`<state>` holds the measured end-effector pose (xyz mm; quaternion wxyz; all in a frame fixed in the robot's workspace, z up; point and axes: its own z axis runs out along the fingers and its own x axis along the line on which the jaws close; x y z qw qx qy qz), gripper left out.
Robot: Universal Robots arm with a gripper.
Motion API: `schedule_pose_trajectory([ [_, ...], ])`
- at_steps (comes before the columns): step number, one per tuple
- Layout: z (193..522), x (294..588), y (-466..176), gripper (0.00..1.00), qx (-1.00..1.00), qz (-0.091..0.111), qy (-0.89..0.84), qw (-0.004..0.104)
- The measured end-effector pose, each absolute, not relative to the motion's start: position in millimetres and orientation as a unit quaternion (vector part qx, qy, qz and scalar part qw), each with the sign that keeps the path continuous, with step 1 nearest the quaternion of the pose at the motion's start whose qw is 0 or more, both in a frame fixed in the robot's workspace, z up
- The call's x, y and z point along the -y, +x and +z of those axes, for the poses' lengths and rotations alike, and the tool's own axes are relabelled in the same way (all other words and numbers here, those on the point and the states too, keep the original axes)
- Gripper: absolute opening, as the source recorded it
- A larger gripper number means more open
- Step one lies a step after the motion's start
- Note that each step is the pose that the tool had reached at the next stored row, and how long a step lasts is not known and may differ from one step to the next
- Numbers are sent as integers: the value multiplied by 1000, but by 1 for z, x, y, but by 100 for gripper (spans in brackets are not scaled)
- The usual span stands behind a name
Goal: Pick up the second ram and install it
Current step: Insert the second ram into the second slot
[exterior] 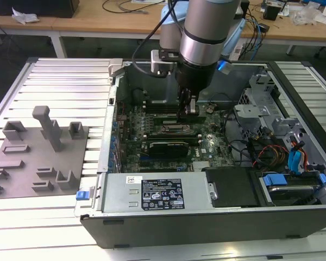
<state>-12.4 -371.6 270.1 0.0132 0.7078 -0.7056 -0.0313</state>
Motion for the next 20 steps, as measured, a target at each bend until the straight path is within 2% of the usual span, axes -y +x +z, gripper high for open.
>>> schedule_pose_trajectory([
  [20, 257, 372, -16, 13, 706, -31, 708, 13],
])
